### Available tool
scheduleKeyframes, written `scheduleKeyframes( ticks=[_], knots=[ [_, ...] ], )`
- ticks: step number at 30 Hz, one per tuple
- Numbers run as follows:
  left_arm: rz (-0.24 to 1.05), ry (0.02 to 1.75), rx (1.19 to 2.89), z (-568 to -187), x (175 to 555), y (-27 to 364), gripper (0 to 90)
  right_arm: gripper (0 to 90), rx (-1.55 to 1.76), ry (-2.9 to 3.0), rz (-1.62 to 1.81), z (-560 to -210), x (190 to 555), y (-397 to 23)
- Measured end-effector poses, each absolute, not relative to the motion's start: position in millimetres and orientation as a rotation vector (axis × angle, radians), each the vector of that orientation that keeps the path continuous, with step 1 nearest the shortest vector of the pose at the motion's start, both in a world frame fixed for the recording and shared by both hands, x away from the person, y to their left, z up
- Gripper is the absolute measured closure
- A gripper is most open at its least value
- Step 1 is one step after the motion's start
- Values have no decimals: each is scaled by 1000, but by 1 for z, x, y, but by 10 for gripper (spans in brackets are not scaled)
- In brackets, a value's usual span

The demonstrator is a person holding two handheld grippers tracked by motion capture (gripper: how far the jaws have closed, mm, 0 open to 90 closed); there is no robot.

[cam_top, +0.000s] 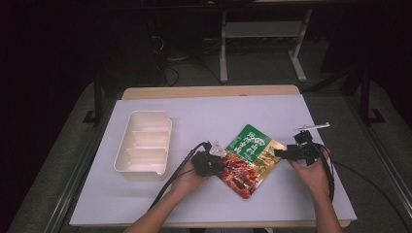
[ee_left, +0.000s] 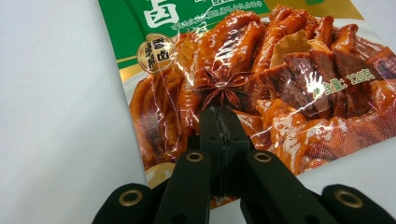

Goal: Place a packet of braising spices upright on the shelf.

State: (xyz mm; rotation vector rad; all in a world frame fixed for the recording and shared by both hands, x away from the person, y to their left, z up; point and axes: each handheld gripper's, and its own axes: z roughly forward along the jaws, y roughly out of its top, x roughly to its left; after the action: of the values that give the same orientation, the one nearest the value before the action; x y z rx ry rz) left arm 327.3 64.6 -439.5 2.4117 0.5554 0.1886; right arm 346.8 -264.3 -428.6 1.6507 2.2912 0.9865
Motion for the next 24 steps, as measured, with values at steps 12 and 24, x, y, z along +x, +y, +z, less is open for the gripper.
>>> scheduleKeyframes(
  ticks=[12,24],
  knots=[
    [194,555,2415,-439,327,64,900,455,1700,2263,1095,-432,347,-269],
    [208,548,2422,-439,326,63,900,518,1696,2259,1235,-425,340,-272]
  ],
)
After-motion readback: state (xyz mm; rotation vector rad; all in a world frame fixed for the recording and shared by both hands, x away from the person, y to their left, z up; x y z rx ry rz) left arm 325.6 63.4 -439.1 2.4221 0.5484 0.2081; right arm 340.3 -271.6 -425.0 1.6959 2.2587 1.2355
